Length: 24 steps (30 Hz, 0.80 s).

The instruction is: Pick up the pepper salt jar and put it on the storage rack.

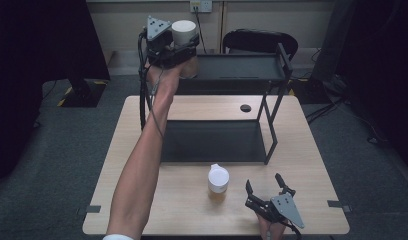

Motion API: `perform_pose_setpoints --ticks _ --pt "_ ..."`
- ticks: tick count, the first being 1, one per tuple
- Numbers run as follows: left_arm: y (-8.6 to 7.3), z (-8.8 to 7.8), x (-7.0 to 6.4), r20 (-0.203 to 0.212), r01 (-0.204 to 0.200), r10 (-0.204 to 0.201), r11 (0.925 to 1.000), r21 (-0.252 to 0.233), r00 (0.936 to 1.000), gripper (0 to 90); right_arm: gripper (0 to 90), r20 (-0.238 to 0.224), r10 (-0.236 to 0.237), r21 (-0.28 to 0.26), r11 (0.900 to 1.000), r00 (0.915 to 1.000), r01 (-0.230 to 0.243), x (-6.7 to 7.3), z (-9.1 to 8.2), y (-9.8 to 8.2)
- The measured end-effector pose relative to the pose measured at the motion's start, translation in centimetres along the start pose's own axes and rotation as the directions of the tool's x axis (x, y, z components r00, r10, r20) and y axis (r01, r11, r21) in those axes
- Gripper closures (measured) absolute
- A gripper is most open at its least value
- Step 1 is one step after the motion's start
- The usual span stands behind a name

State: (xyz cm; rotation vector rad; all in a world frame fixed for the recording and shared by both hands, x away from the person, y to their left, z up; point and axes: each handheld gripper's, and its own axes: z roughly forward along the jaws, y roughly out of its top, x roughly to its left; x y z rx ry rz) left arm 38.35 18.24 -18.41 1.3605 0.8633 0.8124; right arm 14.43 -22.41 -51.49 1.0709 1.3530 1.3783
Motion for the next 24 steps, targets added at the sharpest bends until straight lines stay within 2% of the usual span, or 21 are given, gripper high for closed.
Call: perform_pose_setpoints --ticks 6,8,11,16,19,24 --pt "0.0 -0.2 0.2 0.017 0.017 -0.017 0.9999 0.002 0.9997 11.8 1.6 -0.001 0.0 0.0 1.0 1.0 0.0 0.0 0.0 0.0" --pt "-0.3 -0.4 0.4 0.028 0.015 -0.015 0.9998 -0.014 0.9995 7.3 1.6 -0.001 0.0 -0.001 1.0 1.0 0.0 0.0 0.0 0.0" --pt "-0.8 -0.9 0.2 0.014 0.009 -0.009 0.9991 -0.041 0.9999 1.6 1.6 -0.002 -0.001 -0.002 1.0 1.0 0.001 0.0 0.0 0.0" --pt "-1.4 -2.1 0.6 0.035 0.031 -0.029 0.9978 -0.059 0.999 0.0 1.6 -0.002 -0.001 -0.001 1.0 1.0 0.001 0.0 0.0 0.0" --pt "-2.1 -2.8 0.3 0.023 0.034 -0.032 0.9963 -0.079 0.9992 0.0 1.6 -0.002 -0.001 -0.001 1.0 1.0 0.001 0.0 0.0 0.0" --pt "-3.0 -3.9 0.3 0.033 0.043 -0.04 0.9944 -0.096 0.9987 0.0 1.6 -0.001 -0.001 0.0 1.0 1.0 0.001 0.0 0.0 0.0"
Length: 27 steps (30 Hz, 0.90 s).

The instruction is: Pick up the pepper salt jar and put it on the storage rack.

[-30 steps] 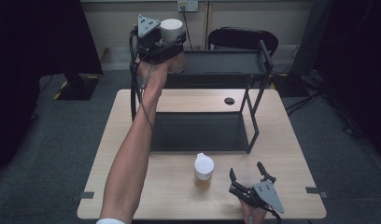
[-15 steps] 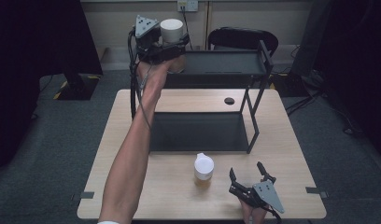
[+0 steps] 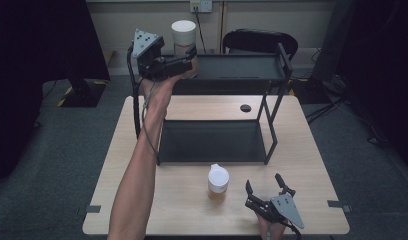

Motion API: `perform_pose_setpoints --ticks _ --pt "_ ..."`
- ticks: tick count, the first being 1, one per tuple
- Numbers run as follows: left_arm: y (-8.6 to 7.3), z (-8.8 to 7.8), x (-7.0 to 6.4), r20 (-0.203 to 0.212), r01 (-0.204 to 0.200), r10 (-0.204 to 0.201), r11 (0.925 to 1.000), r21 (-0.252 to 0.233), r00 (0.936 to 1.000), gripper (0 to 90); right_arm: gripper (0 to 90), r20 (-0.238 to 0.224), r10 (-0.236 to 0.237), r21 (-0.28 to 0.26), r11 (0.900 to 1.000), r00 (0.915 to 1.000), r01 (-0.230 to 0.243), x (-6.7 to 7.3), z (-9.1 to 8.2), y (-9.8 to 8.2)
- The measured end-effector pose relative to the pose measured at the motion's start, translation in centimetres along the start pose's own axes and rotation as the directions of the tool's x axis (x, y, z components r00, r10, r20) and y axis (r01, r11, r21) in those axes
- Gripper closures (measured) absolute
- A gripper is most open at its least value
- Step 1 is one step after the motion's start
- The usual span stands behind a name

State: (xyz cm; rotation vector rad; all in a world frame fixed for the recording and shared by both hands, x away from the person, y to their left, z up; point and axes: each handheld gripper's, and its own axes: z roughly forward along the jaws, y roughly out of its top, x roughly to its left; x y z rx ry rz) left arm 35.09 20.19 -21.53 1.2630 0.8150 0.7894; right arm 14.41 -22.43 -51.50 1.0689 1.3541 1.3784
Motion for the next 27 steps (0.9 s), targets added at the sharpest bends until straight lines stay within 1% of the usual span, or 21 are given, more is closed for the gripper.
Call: perform_pose_setpoints --ticks 1,5,8,11,13,16,17,21,23,27 --pt "-0.1 -0.2 0.0 0.003 0.005 -0.005 1.0 -0.004 1.0 0.0 1.6 0.0 0.0 0.0 1.0 1.0 0.0 0.0 0.0 0.0" --pt "-0.6 -1.3 -0.4 0.011 -0.007 0.008 0.9999 -0.013 0.9999 0.0 1.6 0.0 0.0 0.0 1.0 1.0 0.0 0.0 0.0 0.0" --pt "-0.5 -2.1 -0.5 0.036 0.004 -0.003 1.0 -0.004 0.9993 0.0 1.6 0.0 -0.001 -0.001 1.0 1.0 0.001 0.0 0.0 0.0" --pt "-0.6 -3.1 -1.0 0.045 -0.012 0.013 0.9998 -0.017 0.9989 0.0 1.6 -0.001 0.0 0.0 1.0 1.0 0.0 0.0 0.0 0.0" --pt "-0.6 -3.7 -1.2 0.055 -0.014 0.016 0.9996 -0.025 0.9983 0.0 1.6 0.0 -0.001 0.0 1.0 1.0 0.001 0.0 0.0 0.0" --pt "-0.5 -4.4 -1.7 0.054 -0.026 0.027 0.9996 -0.008 0.9982 0.0 1.6 0.0 0.0 0.0 1.0 1.0 0.0 0.0 0.0 0.0" --pt "-0.5 -4.6 -1.7 0.061 -0.027 0.027 0.9996 -0.003 0.9977 0.0 1.6 0.0 0.0 0.0 1.0 1.0 0.0 0.0 0.0 0.0" --pt "-1.3 -5.8 -1.9 0.074 -0.032 0.034 0.9994 -0.016 0.9967 0.0 1.6 0.0 -0.001 -0.001 1.0 1.0 0.001 0.0 0.0 0.0" --pt "-1.6 -6.3 -1.8 0.081 -0.029 0.031 0.9994 -0.021 0.9962 0.0 1.6 0.0 -0.001 -0.001 1.0 1.0 0.001 0.0 0.0 0.0" --pt "-2.4 -7.7 -2.1 0.078 -0.03 0.032 0.9991 -0.032 0.9964 0.0 1.6 0.0 -0.001 -0.001 1.0 1.0 0.001 0.0 0.0 0.0"
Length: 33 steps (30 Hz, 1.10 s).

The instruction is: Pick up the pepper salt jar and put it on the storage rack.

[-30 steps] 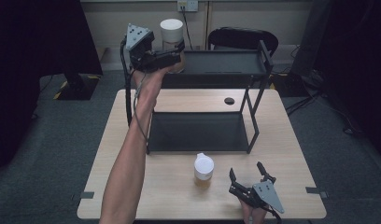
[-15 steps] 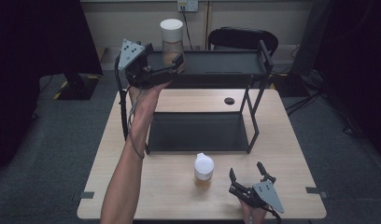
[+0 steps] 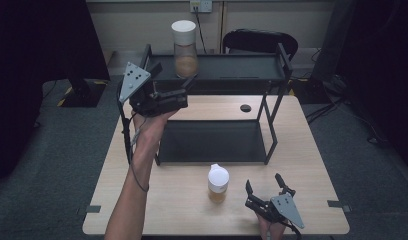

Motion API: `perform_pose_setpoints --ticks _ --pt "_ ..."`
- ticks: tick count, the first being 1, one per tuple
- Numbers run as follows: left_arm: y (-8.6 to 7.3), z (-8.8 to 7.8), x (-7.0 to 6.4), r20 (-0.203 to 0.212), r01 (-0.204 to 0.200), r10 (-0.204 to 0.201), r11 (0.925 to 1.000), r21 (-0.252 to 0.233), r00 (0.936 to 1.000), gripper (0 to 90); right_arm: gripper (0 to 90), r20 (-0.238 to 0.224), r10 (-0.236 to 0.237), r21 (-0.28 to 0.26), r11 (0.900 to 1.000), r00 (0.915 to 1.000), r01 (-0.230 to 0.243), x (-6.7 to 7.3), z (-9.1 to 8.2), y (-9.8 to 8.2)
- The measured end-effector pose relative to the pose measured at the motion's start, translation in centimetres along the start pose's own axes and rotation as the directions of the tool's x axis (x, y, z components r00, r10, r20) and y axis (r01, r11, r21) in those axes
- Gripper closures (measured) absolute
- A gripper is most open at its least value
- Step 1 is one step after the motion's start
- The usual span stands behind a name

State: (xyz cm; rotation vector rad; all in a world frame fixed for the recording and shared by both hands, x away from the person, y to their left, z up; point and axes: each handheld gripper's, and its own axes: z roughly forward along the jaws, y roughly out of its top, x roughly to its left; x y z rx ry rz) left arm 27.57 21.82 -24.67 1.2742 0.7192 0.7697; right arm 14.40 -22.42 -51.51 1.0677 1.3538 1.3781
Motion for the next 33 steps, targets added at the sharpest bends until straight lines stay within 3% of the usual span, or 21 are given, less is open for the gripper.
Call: perform_pose_setpoints --ticks 6,9,19,23,26,33 --pt "-1.0 -1.8 -0.4 0.002 -0.012 0.012 0.9999 0.0 0.9999 0.0 1.6 0.0 -0.001 0.0 1.0 1.0 0.001 0.0 0.0 0.0" --pt "-1.9 -2.8 -1.0 -0.034 -0.026 0.026 0.9997 -0.004 0.9991 0.2 1.6 0.0 0.0 0.0 1.0 1.0 0.0 0.0 0.0 0.0" --pt "-4.9 -5.6 -1.0 -0.043 0.009 -0.01 0.9998 -0.019 0.999 0.2 1.6 0.0 -0.001 0.0 1.0 1.0 0.001 0.0 0.0 0.0" --pt "-6.1 -6.5 -1.0 -0.036 0.022 -0.023 0.9994 -0.025 0.9991 0.2 1.6 0.0 -0.002 0.0 1.0 1.0 0.002 0.0 0.0 0.0" --pt "-6.8 -7.3 -0.7 0.004 0.026 -0.026 0.9995 -0.019 0.9997 0.2 1.6 0.0 -0.003 0.0 1.0 1.0 0.003 0.0 0.0 0.0" --pt "-8.6 -9.1 -2.1 -0.042 0.007 -0.009 0.9989 -0.045 0.9991 0.2 1.6 0.0 -0.004 -0.001 1.0 1.0 0.004 0.0 0.0 0.0"
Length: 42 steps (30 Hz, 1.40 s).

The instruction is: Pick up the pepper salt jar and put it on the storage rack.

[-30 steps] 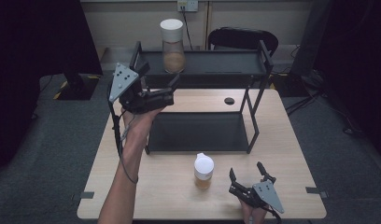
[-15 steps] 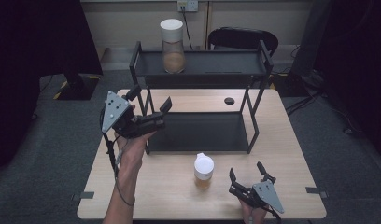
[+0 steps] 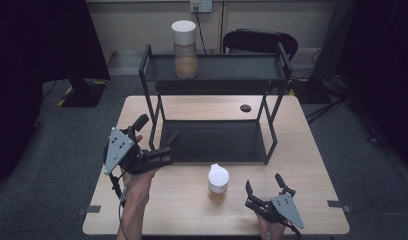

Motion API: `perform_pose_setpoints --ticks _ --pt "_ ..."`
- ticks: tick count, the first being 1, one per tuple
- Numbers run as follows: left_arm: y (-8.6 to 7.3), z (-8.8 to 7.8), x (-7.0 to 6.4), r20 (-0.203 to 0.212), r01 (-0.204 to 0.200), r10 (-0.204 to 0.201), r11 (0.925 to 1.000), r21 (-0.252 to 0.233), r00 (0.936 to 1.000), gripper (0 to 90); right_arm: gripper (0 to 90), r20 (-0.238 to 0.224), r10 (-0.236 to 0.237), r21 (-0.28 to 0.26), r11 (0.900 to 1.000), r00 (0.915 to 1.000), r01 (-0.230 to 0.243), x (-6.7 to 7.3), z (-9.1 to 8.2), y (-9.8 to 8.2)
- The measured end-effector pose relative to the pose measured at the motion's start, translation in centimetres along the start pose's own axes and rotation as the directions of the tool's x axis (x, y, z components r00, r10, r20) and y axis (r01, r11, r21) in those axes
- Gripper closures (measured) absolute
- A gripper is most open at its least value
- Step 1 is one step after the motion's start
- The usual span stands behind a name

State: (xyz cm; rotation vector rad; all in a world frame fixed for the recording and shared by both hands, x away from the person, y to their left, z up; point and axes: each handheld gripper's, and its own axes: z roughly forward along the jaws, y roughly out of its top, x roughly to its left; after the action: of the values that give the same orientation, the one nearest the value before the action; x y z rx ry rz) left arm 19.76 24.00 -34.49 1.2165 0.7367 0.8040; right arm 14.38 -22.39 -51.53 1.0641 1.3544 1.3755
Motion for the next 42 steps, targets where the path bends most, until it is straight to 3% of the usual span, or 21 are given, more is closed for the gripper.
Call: perform_pose_setpoints --ticks 8,12,23,29,42 --pt "-2.6 -0.7 -0.9 -0.021 -0.017 0.017 0.9993 0.034 0.9996 0.2 1.6 0.001 0.001 0.001 1.0 1.0 -0.001 0.0 0.0 0.0" --pt "-4.4 -1.1 -1.4 -0.053 -0.023 0.025 0.9991 0.034 0.9983 0.1 1.6 0.001 0.001 0.0 1.0 1.0 -0.001 0.0 0.0 0.0" --pt "-7.8 -2.2 -1.5 -0.106 0.003 0.006 0.9966 0.083 0.9944 0.0 1.6 0.001 0.001 0.0 1.0 1.0 -0.001 0.0 0.0 0.0" --pt "-10.5 -2.9 -1.5 -0.134 -0.03 0.04 0.9964 0.079 0.9902 0.2 1.6 0.001 -0.001 0.0 1.0 1.0 0.001 0.0 0.0 0.0" --pt "-13.4 -3.3 -1.4 -0.175 -0.031 0.064 0.9822 0.185 0.9825 0.0 1.6 0.002 -0.001 0.0 1.0 1.0 0.001 0.0 0.0 0.0"
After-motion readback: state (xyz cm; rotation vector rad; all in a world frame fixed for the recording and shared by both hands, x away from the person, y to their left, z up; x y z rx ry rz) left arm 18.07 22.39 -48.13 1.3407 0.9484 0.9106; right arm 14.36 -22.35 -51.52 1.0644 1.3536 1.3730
